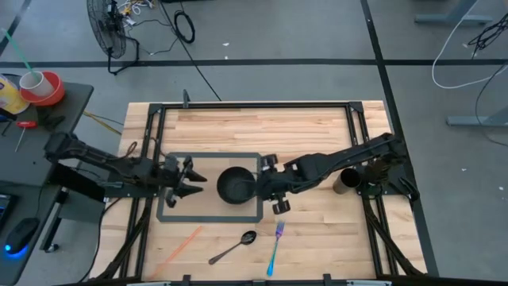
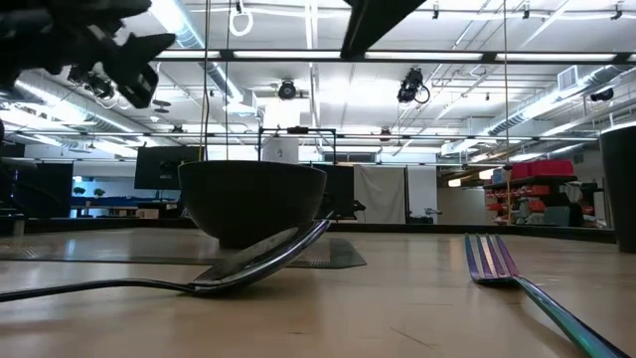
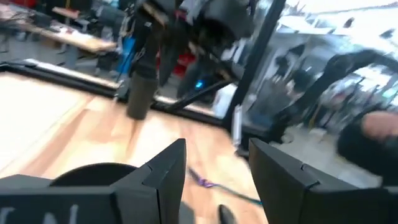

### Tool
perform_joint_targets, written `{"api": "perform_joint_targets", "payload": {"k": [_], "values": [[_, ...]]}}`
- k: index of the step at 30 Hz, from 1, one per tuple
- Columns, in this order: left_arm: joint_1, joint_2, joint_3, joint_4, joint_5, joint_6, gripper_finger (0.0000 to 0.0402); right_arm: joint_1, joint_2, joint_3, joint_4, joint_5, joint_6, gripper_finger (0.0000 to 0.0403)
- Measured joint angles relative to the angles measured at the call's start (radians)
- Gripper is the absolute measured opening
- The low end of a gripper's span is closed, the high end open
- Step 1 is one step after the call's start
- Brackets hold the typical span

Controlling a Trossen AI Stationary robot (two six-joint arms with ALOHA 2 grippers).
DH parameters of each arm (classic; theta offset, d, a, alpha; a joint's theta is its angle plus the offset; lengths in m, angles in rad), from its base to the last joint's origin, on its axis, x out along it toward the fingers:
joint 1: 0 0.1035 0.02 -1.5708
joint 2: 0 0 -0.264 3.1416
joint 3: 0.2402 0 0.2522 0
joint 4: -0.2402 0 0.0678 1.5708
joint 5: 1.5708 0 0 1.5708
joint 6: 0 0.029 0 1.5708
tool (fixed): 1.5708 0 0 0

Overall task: Pick & Place Utensil
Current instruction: Put the black bowl on the gray placemat

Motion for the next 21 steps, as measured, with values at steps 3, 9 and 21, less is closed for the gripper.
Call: {"api": "perform_joint_targets", "payload": {"k": [3, 9, 21], "values": [[-0.014, 0.153, 0.088, -0.018, -0.021, 0.05, 0.0181, -0.001, -0.009, 0.0, -0.015, 0.059, 0.05, 0.0139], [-0.021, 0.402, 0.268, -0.139, -0.022, 0.077, 0.0202, 0.001, -0.006, 0.0, -0.01, 0.061, 0.092, 0.0139], [-0.024, 0.736, 0.391, -0.212, -0.016, 0.156, 0.0261, 0.001, -0.003, 0.0, 0.013, 0.063, 0.094, 0.0139]]}}
